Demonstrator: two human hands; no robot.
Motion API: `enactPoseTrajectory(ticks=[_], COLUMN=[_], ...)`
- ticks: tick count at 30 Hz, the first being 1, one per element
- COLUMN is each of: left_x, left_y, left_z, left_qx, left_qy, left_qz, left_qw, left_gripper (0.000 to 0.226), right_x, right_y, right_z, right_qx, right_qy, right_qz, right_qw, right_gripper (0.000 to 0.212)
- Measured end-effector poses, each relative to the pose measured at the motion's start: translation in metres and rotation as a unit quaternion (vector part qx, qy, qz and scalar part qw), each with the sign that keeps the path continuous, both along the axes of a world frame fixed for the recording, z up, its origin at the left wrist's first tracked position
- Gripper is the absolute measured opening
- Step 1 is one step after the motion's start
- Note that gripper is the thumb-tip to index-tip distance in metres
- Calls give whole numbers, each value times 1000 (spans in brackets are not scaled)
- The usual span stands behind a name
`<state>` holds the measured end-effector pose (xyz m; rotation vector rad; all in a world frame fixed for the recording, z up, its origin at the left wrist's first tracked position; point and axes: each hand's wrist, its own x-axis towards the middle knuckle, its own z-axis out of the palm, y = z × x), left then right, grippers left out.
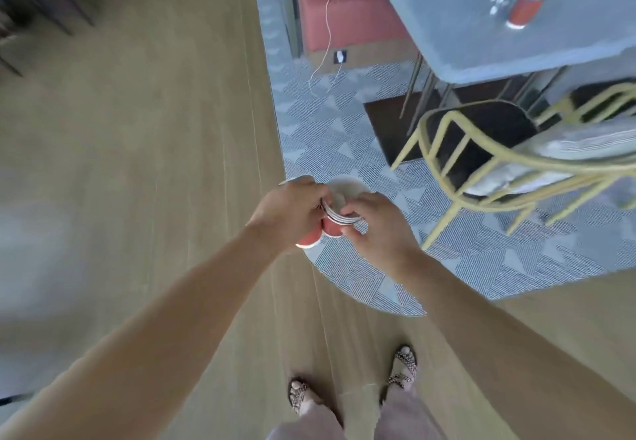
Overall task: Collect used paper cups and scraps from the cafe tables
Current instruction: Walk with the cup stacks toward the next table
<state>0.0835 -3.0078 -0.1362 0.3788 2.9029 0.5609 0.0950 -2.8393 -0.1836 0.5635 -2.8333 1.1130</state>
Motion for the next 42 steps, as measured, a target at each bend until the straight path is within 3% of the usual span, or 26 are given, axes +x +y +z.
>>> enactPoseTrajectory(ticks=[17,30,42], left_x=[-19,-62,-141], left_y=[152,287,281], left_z=[56,62,42], left_qx=[44,53,42], left_qy=[87,126,114], left_qz=[-87,-119,-64], left_qw=[991,983,991], left_gripper=[24,29,30], right_x=[11,-24,-113], right_y=[150,278,275], right_z=[67,72,54], right_qx=[10,13,-17], right_qy=[106,118,86], right_qz=[-113,-181,-128], right_qw=[988,976,988], right_gripper=[27,25,28])
